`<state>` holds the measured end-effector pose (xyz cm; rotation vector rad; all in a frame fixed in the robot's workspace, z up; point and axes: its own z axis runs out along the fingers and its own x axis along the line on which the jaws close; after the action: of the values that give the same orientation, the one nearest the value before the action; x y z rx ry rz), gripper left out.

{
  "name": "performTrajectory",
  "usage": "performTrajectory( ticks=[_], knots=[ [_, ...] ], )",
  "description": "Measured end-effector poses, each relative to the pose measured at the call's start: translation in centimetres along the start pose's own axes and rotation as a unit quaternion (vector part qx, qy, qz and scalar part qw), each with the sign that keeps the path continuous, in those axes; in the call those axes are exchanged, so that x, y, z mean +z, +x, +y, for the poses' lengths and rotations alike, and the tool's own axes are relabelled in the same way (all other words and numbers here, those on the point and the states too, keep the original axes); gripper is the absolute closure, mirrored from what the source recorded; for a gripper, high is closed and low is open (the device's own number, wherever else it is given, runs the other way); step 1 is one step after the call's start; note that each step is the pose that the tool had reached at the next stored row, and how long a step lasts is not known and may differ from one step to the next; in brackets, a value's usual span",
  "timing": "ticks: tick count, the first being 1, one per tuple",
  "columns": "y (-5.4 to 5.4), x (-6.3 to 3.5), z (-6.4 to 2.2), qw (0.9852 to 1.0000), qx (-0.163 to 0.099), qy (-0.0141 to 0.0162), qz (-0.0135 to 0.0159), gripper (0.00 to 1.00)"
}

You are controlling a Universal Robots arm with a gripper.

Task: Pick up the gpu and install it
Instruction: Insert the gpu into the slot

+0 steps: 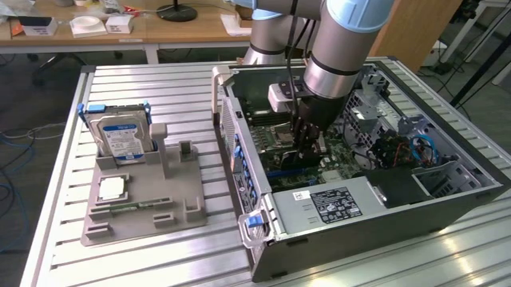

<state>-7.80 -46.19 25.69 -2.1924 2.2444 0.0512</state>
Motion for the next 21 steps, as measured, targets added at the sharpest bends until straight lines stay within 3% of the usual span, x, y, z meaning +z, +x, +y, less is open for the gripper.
performTrajectory(
  ticks=[21],
  knots=[
    [0.01, 0.53, 0.06, 1.0, 0.0, 0.0, 0.0, 0.74]
  ],
)
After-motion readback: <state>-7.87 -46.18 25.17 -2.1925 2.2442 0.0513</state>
